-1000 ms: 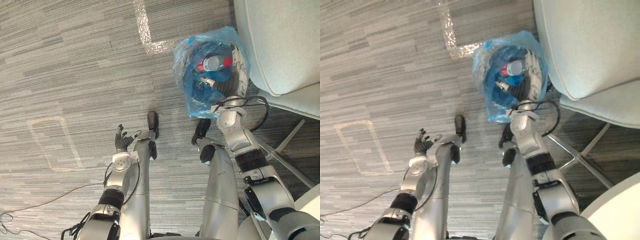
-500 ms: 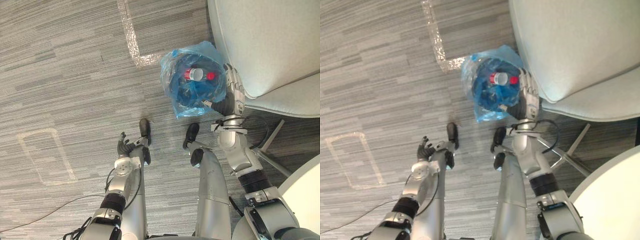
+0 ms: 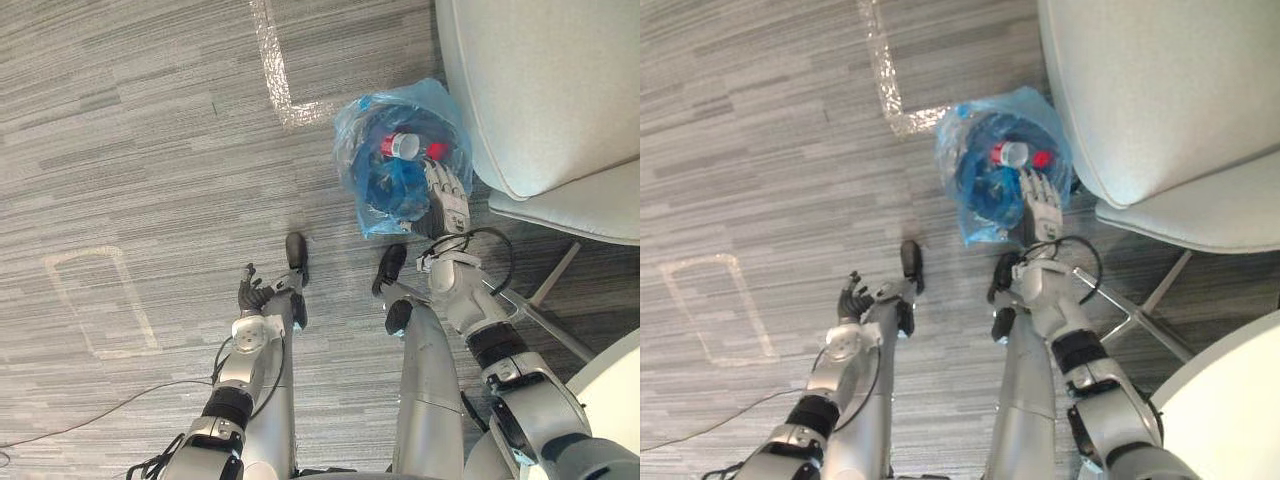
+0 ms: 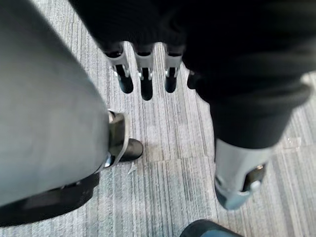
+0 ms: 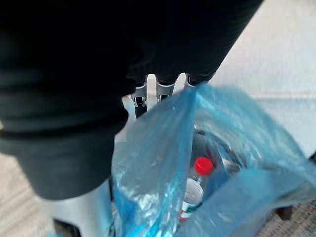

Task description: Gather rubbish on tea table into small bin, then transfer packed bag to large trash can.

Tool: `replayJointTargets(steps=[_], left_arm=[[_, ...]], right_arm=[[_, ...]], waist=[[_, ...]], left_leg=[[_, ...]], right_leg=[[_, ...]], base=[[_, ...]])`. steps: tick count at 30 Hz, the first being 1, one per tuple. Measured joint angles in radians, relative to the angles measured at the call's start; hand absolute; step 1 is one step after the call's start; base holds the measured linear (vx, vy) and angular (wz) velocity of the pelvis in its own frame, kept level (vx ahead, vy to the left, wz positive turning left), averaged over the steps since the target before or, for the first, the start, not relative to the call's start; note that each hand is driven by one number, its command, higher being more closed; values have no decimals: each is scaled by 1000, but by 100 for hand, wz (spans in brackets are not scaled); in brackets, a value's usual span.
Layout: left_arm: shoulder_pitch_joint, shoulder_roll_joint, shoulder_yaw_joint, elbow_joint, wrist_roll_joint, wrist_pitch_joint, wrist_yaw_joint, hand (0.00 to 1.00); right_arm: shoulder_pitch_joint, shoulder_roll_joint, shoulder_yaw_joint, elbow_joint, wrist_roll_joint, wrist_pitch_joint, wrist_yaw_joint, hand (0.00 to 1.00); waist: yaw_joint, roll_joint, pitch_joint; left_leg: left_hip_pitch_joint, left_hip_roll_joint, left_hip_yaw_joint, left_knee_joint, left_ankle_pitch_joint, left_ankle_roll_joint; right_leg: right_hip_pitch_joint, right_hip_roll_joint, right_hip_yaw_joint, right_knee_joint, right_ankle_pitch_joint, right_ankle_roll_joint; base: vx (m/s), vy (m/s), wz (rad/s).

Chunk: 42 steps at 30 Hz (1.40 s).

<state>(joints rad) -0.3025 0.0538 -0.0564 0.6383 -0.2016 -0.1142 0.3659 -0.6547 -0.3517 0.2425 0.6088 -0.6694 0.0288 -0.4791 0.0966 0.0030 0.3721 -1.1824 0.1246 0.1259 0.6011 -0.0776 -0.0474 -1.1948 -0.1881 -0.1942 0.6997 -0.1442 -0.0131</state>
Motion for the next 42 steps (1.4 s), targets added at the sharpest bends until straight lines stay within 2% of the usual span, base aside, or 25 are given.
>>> replayJointTargets(steps=[10,23,27,33,42], left_arm=[[-36,-1,2,3,-20,-10,-1,0],[-42,-11,3,1,-36,-11,-2,0],[-42,-13,21,0,-36,-8,-2,0],[-41,-17,39,-8,-35,-1,-2,0],[-38,5,49,-21,-12,16,-2,0]], right_arm=[[-72,1,18,157,-8,12,33,0],[-81,24,65,164,-37,14,52,0],[-46,36,62,55,-16,10,36,0],[53,37,30,-154,83,-17,0,0],[172,28,8,-345,82,-60,-10,0]], waist=[[9,0,0],[9,1,1],[8,1,2],[7,0,7],[-8,-8,28]], left_leg=[[-55,-1,-12,31,3,2],[-57,-4,-10,16,16,-1],[-58,3,-10,27,15,-1],[-55,18,-12,34,15,-1],[-33,34,-2,30,14,-2]], right_leg=[[-47,-4,-6,31,-8,3],[-60,-5,-4,31,-9,4],[-57,-1,-4,28,-8,4],[-43,15,-5,13,-5,10],[-24,33,1,-8,9,10]], base=[[-13,3,3],[-8,-1,1],[-34,2,-5],[-43,1,-8],[-21,-7,-7]])
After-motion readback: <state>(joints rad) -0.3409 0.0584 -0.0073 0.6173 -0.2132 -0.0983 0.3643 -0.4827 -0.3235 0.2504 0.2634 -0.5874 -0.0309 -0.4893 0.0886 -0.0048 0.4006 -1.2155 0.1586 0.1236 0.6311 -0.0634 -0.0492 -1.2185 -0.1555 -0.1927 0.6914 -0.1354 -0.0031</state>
